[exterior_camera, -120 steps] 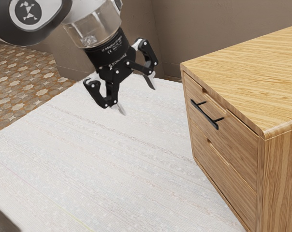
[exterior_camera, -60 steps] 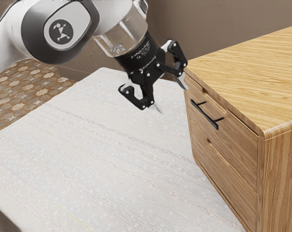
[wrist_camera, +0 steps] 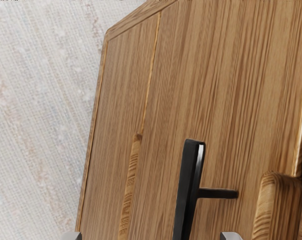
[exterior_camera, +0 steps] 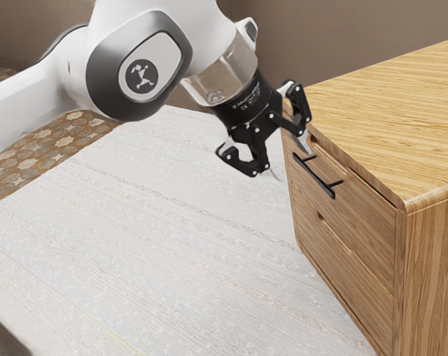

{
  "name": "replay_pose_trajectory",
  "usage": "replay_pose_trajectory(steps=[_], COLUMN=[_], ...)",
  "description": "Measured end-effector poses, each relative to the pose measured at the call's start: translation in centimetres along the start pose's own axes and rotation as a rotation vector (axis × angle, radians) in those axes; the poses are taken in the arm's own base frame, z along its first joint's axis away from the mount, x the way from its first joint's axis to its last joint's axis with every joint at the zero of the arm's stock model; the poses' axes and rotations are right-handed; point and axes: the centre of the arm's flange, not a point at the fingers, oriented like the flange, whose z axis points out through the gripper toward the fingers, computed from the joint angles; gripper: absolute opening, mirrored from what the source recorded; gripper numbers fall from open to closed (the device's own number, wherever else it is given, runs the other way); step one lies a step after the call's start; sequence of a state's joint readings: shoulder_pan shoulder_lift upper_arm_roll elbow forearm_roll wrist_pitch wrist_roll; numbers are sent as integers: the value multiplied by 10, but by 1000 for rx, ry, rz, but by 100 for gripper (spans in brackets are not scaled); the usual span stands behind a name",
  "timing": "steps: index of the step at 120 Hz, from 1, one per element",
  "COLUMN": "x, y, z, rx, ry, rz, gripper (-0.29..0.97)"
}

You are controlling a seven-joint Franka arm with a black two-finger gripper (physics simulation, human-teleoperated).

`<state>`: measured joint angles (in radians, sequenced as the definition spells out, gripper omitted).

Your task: Pull the drawer handle with one arm to open the drawer

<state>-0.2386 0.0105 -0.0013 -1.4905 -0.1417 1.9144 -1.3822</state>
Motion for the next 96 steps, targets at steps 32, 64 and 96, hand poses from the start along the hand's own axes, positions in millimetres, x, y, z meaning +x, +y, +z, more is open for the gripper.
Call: replay_pose_trajectory(steps=[32, 64, 96], x=[7, -12, -28], y=[3, 4, 6], z=[2, 17, 24], rx=[-28, -12, -7], ry=[-7, -31, -43], rz=[11, 52, 89], gripper=[26, 25, 20])
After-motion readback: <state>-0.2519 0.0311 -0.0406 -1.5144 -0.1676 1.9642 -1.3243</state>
